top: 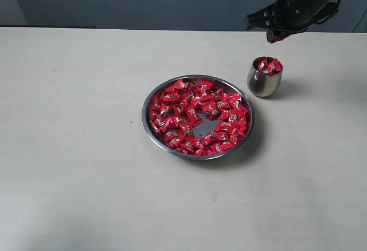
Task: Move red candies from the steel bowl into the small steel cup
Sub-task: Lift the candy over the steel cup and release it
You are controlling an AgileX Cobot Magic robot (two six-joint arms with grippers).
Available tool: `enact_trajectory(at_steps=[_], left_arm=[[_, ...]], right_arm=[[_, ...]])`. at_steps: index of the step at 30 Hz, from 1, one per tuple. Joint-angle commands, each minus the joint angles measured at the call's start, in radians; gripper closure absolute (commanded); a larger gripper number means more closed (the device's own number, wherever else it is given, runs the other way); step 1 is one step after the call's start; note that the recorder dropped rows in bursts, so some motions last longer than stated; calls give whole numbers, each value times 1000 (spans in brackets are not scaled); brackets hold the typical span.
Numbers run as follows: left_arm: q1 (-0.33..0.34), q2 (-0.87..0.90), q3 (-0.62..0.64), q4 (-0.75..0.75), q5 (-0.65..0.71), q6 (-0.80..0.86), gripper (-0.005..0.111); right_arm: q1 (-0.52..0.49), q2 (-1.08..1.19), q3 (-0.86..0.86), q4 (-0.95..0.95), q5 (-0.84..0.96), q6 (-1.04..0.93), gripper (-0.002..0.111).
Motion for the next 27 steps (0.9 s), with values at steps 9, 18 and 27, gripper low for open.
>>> enact_trajectory(at_steps=[9, 18, 27], left_arm=[[0, -5, -8, 2, -8, -5, 106], [0, -5, -8, 2, -8, -5, 106], [0, -5, -8, 2, -8, -5, 106]], right_arm=[[-6, 124, -69, -6, 70, -11, 109], [-6, 145, -69, -29, 69, -11, 109], [-6, 150, -69, -29, 52, -14, 109]])
